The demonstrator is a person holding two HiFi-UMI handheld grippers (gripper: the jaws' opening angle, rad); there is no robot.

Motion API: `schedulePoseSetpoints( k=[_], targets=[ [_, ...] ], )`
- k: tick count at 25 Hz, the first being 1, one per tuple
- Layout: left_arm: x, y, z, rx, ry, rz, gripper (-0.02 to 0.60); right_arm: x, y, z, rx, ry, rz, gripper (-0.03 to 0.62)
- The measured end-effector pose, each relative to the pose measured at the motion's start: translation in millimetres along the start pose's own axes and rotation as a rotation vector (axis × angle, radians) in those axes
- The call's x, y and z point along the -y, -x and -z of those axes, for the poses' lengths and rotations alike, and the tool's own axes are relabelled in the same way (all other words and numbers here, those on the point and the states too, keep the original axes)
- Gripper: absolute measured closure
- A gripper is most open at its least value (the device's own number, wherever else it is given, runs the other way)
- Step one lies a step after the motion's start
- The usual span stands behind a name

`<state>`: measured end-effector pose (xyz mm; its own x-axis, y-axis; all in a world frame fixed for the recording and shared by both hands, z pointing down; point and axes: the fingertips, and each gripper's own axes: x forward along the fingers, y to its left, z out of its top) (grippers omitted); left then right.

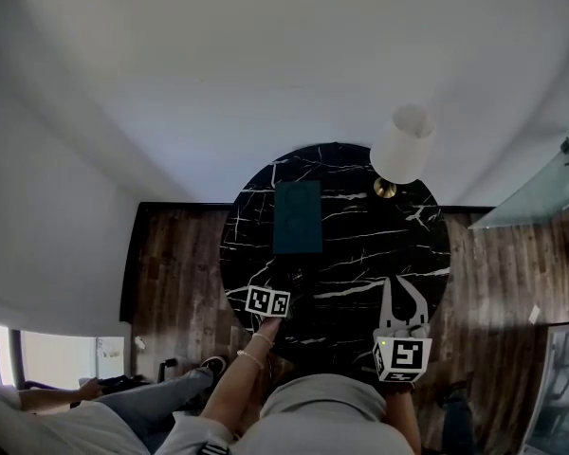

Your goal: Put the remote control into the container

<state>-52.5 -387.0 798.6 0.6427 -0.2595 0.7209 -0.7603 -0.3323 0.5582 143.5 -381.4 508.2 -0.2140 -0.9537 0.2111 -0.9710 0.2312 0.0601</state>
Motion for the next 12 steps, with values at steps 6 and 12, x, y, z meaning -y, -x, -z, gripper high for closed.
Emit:
schedulePoseSetpoints(
  k=[6, 12],
  targets=[
    [-14.3, -15.6, 2.8, -0.048, 0.107, -0.004, 0.499, 3.9, -0.1, 0.8, -0.007, -0.001, 0.007, 0.582],
    [-17.6, -17.2, 4.2, -0.041, 0.074, -0.058, 0.494, 6.3, -0.3, 1.7, -0.007, -0.007, 0.010, 0.582]
  ],
)
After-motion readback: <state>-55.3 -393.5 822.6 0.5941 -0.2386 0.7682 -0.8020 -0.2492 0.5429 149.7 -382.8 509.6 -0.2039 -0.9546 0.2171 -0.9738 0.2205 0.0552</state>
